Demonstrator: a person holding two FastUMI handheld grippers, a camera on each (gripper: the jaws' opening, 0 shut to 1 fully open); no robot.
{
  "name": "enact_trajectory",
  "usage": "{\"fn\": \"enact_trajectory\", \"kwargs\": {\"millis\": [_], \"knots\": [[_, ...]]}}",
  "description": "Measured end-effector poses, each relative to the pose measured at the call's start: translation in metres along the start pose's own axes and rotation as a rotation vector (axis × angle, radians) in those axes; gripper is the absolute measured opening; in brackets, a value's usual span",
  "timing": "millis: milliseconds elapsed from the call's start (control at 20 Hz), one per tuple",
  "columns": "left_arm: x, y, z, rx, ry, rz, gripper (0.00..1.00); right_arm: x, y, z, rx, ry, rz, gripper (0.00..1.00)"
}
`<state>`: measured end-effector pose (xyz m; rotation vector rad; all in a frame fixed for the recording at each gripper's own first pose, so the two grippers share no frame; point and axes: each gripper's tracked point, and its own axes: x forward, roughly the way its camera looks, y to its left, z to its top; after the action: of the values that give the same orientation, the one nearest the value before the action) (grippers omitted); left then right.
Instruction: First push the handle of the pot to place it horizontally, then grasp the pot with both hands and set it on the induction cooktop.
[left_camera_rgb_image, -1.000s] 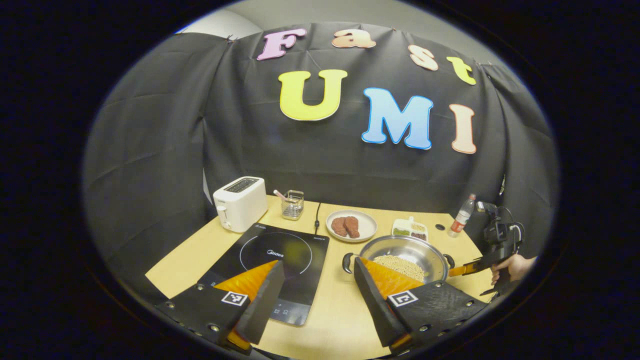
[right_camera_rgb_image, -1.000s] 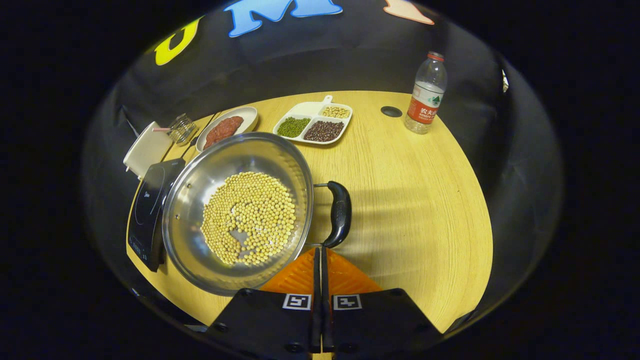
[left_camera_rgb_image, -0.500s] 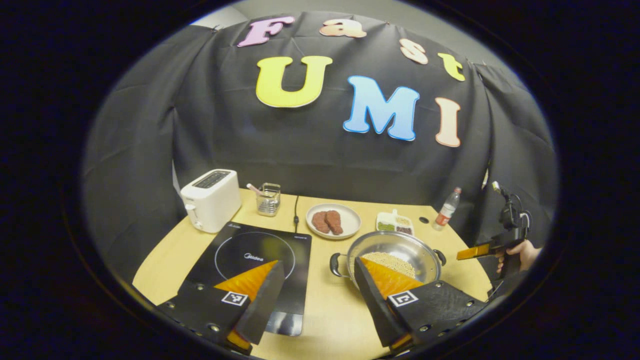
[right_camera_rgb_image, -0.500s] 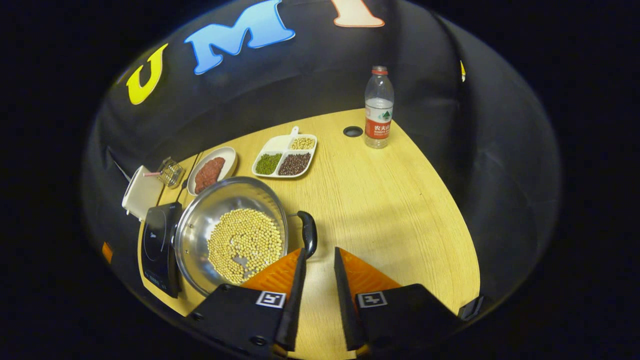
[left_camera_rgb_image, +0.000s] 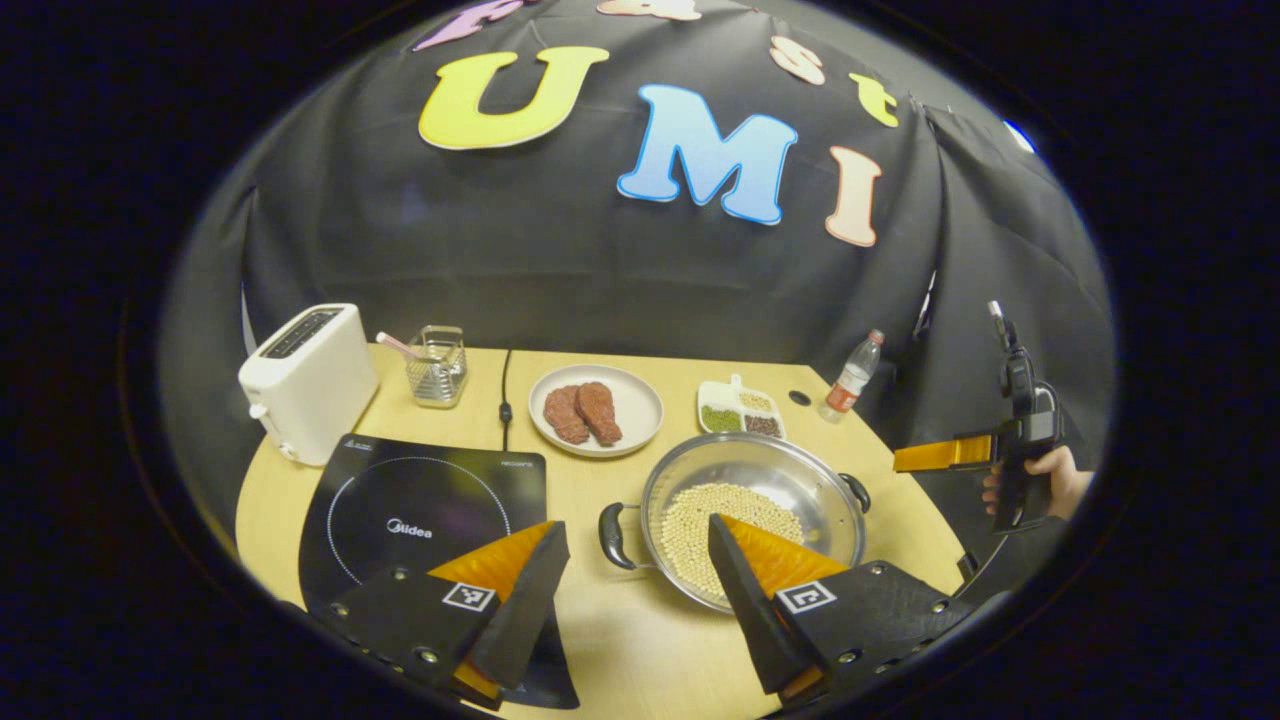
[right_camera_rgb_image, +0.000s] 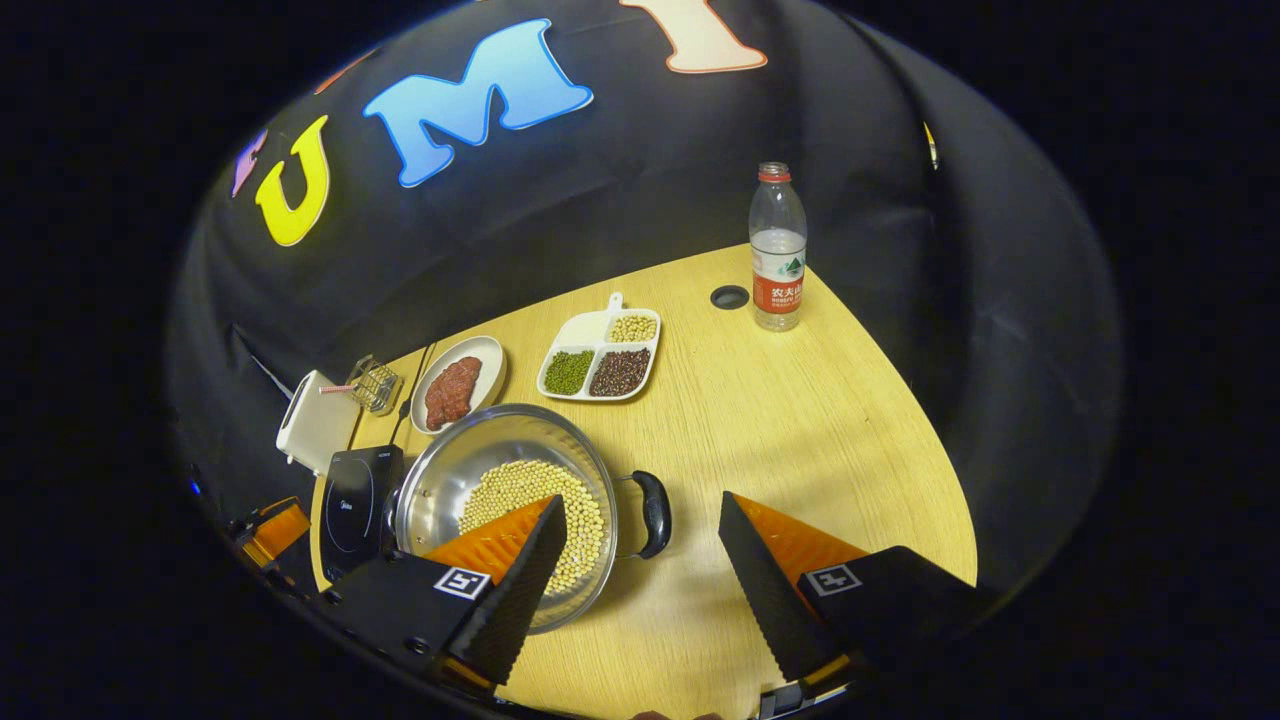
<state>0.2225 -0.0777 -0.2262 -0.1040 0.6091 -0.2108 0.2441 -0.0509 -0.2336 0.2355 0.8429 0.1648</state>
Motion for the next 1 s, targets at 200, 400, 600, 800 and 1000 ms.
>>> {"fn": "enact_trajectory", "kwargs": {"millis": [200, 400, 600, 800, 1000], "knots": [[0.042, -0.005, -0.018, -0.018, 0.08, -0.065, 0.84, 0.025, 0.001, -0.004, -0.026, 0.025, -0.003, 0.98], [0.076, -0.002, -0.04, -0.018, 0.146, -0.086, 0.86, 0.048, 0.003, -0.015, -0.069, 0.056, 0.003, 0.98], [0.099, 0.003, -0.051, -0.013, 0.18, -0.09, 0.86, 0.07, -0.001, -0.025, -0.092, 0.091, -0.009, 0.98], [0.117, 0.003, -0.065, -0.043, 0.219, -0.105, 0.86, 0.085, -0.002, -0.036, -0.061, 0.124, -0.004, 0.99], [0.133, 0.001, -0.074, -0.085, 0.238, -0.125, 0.86, 0.095, -0.003, -0.042, -0.037, 0.141, -0.006, 0.93]]}}
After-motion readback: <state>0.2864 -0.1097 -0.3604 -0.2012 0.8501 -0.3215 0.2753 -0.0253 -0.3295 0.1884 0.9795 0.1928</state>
